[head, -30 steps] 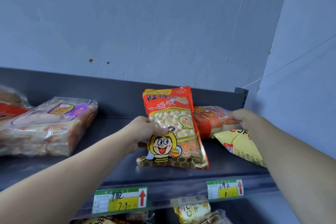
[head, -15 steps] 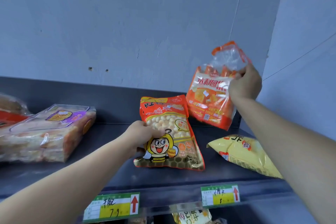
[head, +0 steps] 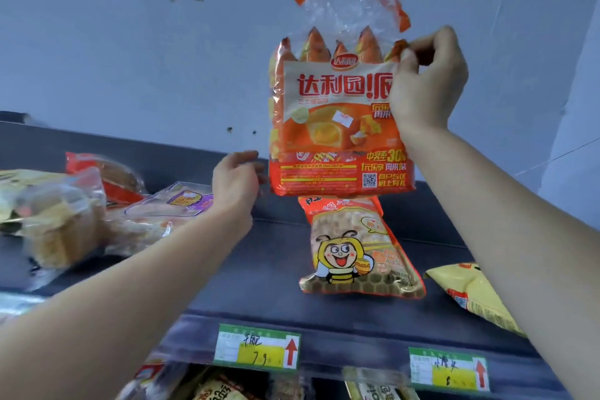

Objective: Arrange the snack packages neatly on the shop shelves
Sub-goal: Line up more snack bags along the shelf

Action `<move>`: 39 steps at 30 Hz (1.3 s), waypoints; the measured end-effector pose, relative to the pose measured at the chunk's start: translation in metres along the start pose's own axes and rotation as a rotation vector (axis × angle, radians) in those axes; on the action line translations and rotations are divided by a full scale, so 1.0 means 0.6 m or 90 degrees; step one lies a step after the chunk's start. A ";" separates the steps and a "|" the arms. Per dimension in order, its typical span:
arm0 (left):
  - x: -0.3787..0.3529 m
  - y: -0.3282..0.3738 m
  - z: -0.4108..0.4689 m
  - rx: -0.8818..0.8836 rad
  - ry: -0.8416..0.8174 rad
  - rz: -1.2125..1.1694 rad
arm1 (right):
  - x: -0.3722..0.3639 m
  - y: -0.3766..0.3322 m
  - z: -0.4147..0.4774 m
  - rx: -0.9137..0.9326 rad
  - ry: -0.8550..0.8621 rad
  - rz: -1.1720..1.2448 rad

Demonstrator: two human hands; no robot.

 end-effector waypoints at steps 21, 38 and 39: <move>0.460 0.196 0.090 -0.089 0.041 0.091 | -0.161 -0.316 -0.295 -0.162 -0.256 0.219; 0.712 0.244 0.170 -0.005 0.064 0.051 | -0.229 -0.479 -0.529 -0.427 -0.567 0.235; 0.718 0.242 0.175 -0.001 0.062 0.050 | -0.230 -0.483 -0.534 -0.427 -0.573 0.239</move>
Point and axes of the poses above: each hand's wrist, its own z-axis towards the middle knuckle, its own x-axis out of the back of the hand, y = z × x, the point moved 6 cm from there along z, towards the middle knuckle, and after that the axes turned 13 degrees about y, right-handed, at the moved point
